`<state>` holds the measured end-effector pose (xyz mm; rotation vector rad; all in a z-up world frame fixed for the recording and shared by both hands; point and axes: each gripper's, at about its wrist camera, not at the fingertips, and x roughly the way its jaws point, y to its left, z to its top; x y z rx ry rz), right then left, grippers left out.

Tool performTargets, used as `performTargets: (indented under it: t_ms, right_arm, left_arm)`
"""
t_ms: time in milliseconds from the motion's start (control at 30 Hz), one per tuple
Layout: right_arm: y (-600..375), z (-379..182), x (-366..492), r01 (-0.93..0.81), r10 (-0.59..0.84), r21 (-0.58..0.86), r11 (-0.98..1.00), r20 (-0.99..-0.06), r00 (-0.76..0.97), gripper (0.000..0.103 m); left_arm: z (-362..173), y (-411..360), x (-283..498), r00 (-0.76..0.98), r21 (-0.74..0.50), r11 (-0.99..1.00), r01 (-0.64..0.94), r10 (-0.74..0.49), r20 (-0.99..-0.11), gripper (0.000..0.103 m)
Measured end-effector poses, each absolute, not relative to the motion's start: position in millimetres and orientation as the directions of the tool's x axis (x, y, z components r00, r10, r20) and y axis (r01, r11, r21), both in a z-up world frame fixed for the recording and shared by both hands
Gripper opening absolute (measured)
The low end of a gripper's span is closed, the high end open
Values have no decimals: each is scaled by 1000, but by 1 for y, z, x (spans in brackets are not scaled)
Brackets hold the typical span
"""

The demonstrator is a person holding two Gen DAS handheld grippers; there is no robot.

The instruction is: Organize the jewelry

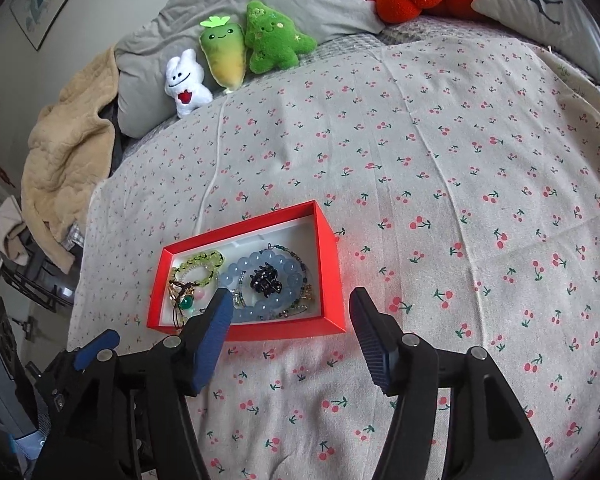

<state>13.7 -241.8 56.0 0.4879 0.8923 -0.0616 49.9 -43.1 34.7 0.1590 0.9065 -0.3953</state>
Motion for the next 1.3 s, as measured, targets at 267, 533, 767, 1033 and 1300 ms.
performTargets:
  t_ms: [267, 533, 767, 1033, 1300]
  right_arm:
    - [-228, 63, -30, 259, 32, 238, 936, -792, 610, 102]
    - [-202, 59, -60, 275, -94, 56, 960, -859, 504, 103]
    - [-184, 62, -70, 262, -121, 12, 965, -866, 485, 103]
    - [-178, 61, -70, 257, -114, 16, 966, -870, 479, 103]
    - [-178, 60, -68, 260, -116, 14, 965, -871, 477, 103]
  left_arm:
    - [30, -12, 24, 532, -59, 956, 286, -210, -820, 102]
    - [34, -2, -1, 529, 20, 968, 250, -119, -840, 102]
    - [35, 0, -12, 511, 8, 970, 243, -122, -851, 102]
    - [36, -5, -16, 518, 37, 967, 251, -102, -849, 103]
    - [34, -5, -15, 510, 26, 968, 248, -108, -853, 103]
